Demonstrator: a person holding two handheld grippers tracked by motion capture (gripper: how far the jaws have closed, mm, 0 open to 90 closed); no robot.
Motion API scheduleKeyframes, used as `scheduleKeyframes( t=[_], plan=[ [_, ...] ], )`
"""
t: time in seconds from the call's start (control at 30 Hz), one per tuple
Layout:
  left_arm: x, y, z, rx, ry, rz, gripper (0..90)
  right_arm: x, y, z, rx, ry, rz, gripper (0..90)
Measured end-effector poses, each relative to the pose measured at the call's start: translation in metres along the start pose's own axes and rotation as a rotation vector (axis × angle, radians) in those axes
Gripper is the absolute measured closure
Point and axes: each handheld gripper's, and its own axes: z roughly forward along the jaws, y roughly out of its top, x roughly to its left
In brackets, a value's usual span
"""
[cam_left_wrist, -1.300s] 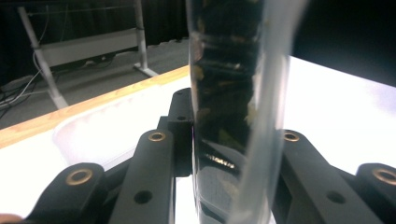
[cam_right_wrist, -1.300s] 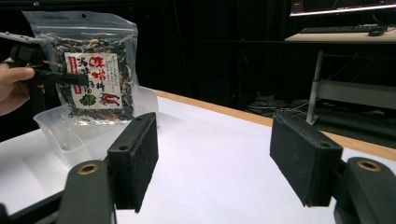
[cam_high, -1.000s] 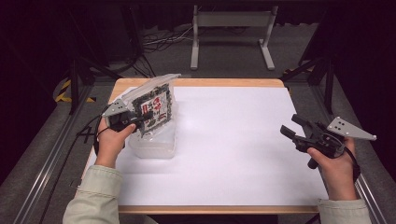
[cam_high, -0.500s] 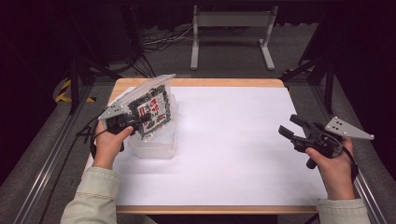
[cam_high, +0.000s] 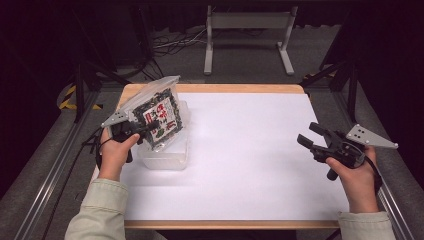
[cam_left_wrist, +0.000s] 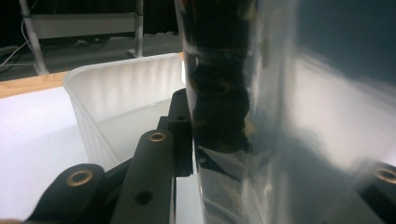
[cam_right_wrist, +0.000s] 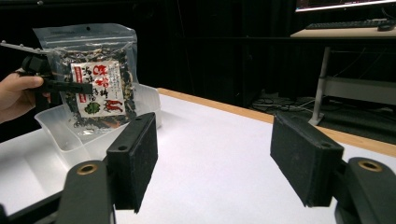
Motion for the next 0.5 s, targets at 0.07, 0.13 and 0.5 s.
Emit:
scheduleKeyframes(
  t=[0.07, 0.13, 0.5],
  plan=[
    [-0.001, 0.001, 0.001, 0.000, 0.002, 0.011, 70.7, 0.001, 0.000, 0.002, 0.003, 0.003, -0.001, 32.9],
    [-0.004, 0.004, 0.002, -0.001, 0.003, 0.023, 70.2, 0.001, 0.000, 0.003, 0.006, 0.004, -0.002, 32.9],
    [-0.023, 0.017, -0.022, -0.038, 0.144, 0.041, 15.8, 0.001, 0.000, 0.019, 0.019, 0.037, -0.015, 32.6]
  ],
)
